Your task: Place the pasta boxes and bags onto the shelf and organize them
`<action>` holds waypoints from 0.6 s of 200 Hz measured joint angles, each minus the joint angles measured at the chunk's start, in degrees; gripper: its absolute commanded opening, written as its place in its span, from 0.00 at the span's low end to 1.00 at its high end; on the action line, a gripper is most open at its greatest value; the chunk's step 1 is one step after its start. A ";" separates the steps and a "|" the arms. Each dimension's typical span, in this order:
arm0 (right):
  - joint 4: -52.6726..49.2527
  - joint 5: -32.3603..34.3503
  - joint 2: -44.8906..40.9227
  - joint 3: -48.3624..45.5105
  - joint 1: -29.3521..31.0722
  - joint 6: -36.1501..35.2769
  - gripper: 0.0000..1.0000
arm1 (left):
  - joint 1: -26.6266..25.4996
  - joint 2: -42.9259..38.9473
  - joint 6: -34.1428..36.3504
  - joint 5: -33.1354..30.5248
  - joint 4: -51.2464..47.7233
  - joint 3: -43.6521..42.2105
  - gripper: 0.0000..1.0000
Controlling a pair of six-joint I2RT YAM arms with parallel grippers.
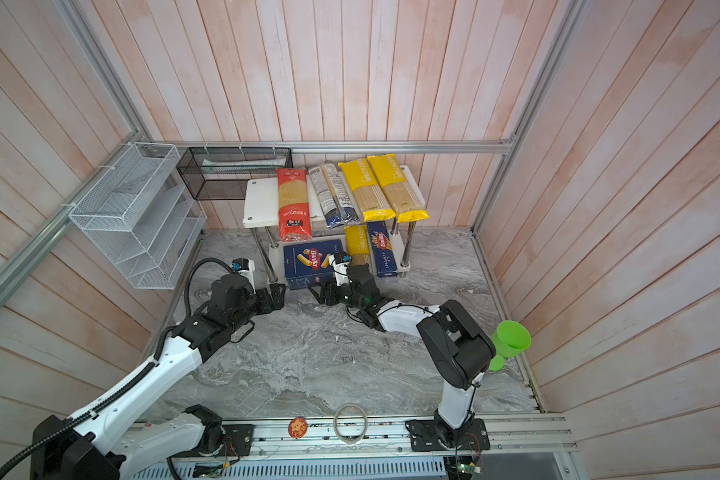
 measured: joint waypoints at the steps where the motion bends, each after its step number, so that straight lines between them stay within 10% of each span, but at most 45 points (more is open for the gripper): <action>1: 0.00 -0.02 0.20 0.13 0.04 0.04 0.70 | 0.04 -0.13 -0.04 0.00 -0.07 -0.09 1.00; 120: -2.75 -1.99 14.67 18.49 2.36 -0.22 0.70 | 2.14 -6.95 -2.71 0.26 -0.31 -9.51 1.00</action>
